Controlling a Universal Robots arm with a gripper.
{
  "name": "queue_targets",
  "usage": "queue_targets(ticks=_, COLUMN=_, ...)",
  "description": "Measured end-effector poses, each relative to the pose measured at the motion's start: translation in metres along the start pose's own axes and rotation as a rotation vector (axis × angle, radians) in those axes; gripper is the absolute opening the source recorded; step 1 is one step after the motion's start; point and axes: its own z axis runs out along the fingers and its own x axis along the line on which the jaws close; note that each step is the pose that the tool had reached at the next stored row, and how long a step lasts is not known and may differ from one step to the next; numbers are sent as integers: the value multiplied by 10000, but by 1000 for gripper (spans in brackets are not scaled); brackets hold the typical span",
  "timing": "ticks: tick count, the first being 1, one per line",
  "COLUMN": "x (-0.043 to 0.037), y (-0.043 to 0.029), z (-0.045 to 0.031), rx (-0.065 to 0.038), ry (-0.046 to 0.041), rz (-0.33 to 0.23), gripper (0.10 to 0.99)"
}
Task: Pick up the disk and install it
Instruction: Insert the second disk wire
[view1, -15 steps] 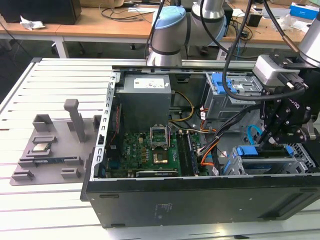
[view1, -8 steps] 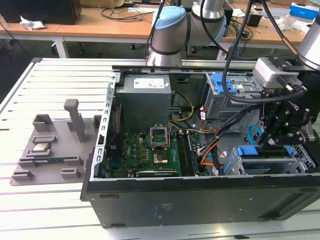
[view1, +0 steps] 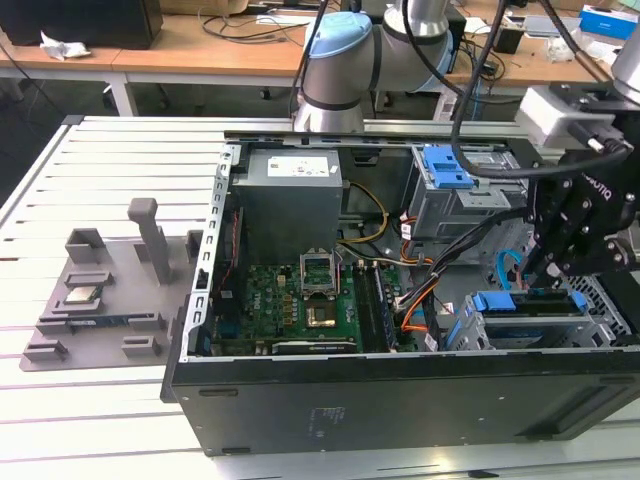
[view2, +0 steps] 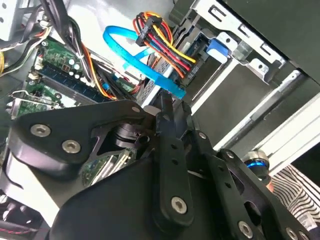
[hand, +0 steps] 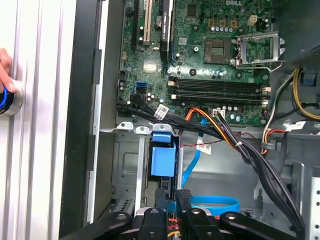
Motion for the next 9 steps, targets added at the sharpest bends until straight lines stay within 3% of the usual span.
queue_targets(ticks=1, x=-3, y=1, z=-25, rx=0, ry=0, rz=-1, gripper=220)
queue_targets(ticks=3, x=-7, y=4, z=-92, rx=1, ry=1, rz=0, gripper=106)
queue_targets(ticks=5, x=-10, y=7, z=-169, rx=0, ry=-2, rz=0, gripper=106)
queue_targets(ticks=9, x=-10, y=7, z=-170, rx=0, ry=-1, rz=-1, gripper=106)
